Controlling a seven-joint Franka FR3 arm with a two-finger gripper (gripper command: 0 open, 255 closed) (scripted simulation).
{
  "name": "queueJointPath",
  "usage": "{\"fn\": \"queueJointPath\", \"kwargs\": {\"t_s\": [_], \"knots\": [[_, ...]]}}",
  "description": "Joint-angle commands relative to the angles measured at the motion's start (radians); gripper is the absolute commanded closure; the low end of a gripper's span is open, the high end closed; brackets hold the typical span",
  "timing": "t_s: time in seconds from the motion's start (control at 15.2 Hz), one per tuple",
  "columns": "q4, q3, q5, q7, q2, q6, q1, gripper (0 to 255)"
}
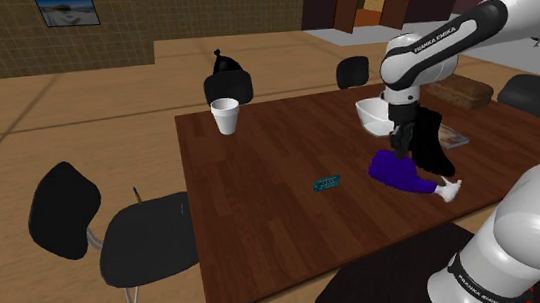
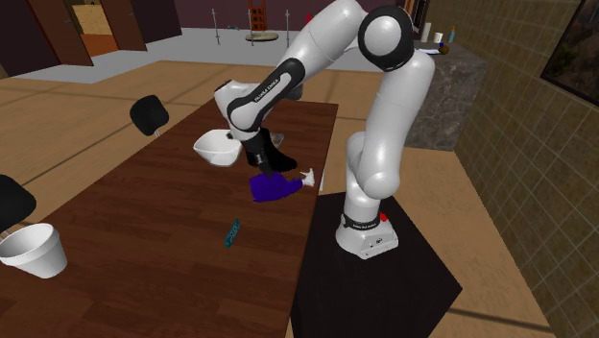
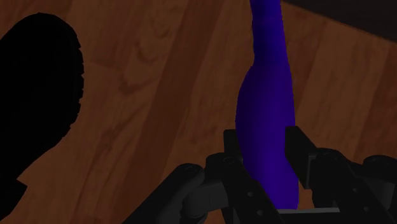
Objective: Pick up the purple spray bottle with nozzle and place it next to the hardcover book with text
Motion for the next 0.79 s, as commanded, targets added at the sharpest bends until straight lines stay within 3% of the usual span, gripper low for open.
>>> {"fn": "queueJointPath", "kwargs": {"t_s": [0.0, 0.73], "knots": [[0.012, 0.003, -0.004, 0.002, -0.020, -0.031, -0.001, 255], [0.096, 0.026, -0.011, 0.009, -0.102, -0.196, -0.003, 255]]}}
